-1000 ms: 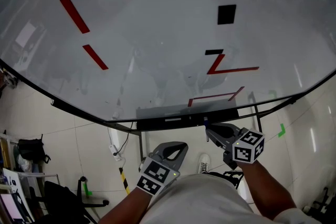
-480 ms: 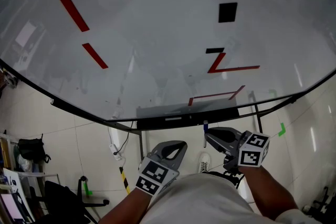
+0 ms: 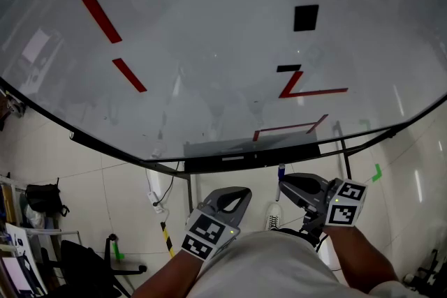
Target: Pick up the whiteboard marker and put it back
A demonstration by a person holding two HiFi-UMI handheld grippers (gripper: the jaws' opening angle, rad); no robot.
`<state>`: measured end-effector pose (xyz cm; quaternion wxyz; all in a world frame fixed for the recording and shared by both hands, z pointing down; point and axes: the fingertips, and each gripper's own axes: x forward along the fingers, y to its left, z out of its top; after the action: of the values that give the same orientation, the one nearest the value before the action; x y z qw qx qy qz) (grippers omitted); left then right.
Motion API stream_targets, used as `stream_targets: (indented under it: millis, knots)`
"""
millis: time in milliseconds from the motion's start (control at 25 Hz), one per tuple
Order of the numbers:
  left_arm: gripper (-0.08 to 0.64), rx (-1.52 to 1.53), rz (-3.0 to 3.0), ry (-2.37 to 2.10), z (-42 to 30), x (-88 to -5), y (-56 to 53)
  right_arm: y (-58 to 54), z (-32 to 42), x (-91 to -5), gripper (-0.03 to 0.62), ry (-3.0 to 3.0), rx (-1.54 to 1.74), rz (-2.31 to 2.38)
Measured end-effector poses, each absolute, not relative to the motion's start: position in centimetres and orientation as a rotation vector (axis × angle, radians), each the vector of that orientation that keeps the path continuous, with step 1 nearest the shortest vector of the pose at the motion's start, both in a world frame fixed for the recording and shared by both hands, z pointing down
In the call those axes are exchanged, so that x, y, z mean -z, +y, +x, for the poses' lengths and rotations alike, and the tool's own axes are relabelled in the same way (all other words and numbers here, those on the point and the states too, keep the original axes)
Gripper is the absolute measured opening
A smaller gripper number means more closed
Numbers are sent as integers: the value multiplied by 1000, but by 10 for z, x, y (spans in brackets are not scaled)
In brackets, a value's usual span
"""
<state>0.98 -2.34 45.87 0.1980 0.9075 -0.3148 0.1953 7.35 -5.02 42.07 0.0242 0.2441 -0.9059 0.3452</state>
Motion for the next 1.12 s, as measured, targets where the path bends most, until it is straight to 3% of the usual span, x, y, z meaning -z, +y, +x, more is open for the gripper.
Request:
stream_targets:
  millis: [1120]
  knots:
    - [17, -533, 2510, -967, 2, -459, -33, -47, 68, -429, 37, -2777, -982, 743]
